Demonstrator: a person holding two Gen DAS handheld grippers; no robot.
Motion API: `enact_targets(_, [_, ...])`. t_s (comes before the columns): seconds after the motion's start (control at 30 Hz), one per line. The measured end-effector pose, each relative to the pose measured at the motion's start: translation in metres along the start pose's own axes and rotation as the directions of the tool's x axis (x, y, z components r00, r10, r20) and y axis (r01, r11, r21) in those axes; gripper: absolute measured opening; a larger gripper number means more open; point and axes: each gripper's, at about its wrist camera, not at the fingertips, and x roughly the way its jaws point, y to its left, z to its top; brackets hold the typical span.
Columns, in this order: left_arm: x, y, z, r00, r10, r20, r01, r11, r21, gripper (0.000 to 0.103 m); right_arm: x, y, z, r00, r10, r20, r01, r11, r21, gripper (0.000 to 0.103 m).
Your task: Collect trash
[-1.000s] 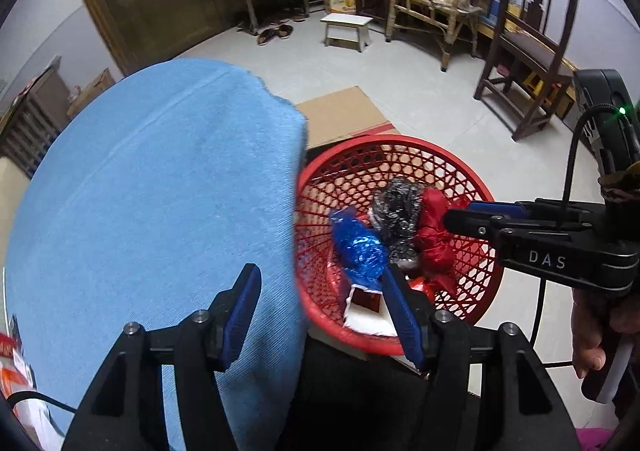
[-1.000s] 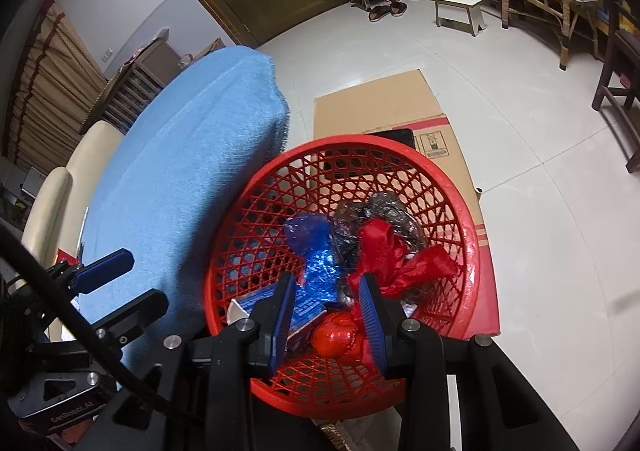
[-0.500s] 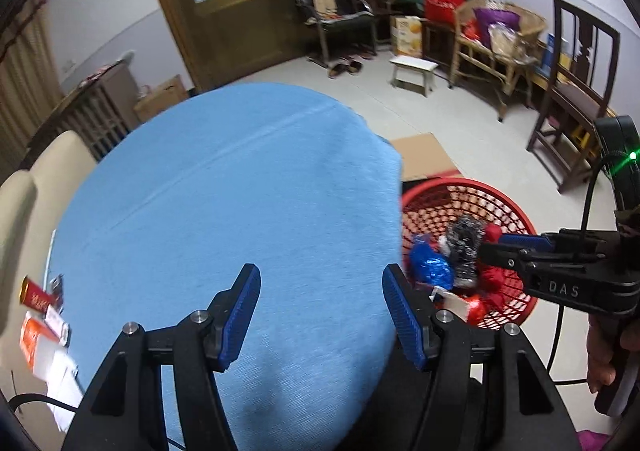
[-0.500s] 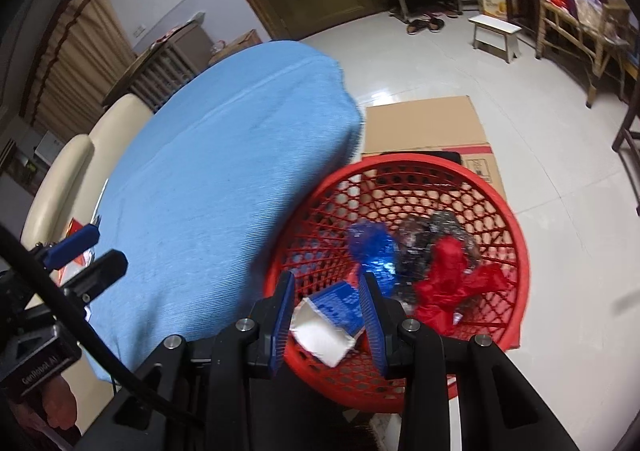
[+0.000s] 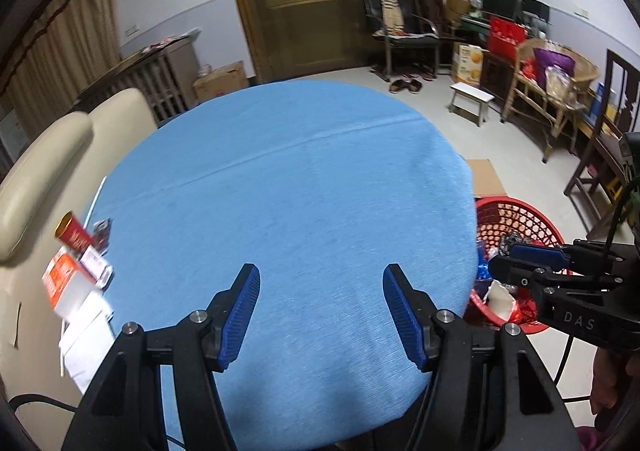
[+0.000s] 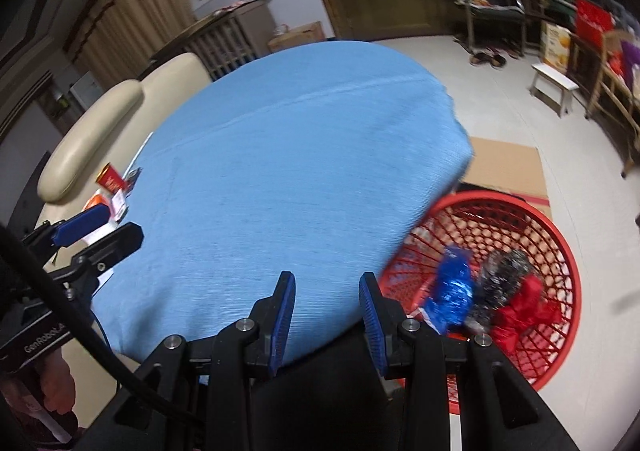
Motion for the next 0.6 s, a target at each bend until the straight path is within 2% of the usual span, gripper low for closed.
enact_targets(0.23, [-0.026,0.032,-0.006,0.993,0.106,0.051,-0.101,0.990,-0.094,0.065,-0.002,0.045,0.007,0.999,0.026,0.020,-0.024,0.996,-0.082,0.037])
enact_targets(0.33, [-0.039,0.050,-0.011,0.980,0.185,0.072,-0.174,0.975,-0.141,0.067,-0.001,0.063,0.009,0.999,0.038,0.029,-0.034,0.993,-0.114,0.037])
enact_targets(0.43, [-0.054,0.062,-0.016,0.961,0.258,0.103,-0.236,0.954,-0.186,0.086,-0.003,0.081,0.014,0.998,0.050,0.049,-0.043,0.990,-0.134,0.037])
enact_targets(0.53, [-0.071,0.076,-0.021,0.938,0.316,0.143,-0.282,0.934,-0.219,0.087,-0.011,0.099,0.018,0.994,0.045,0.101,-0.029,0.988,-0.152,0.037])
enact_targets(0.6, [-0.076,0.081,-0.023,0.934,0.325,0.146,-0.287,0.930,-0.229,0.088,-0.020,0.111,0.019,0.989,0.039,0.142,-0.015,0.986,-0.165,0.037])
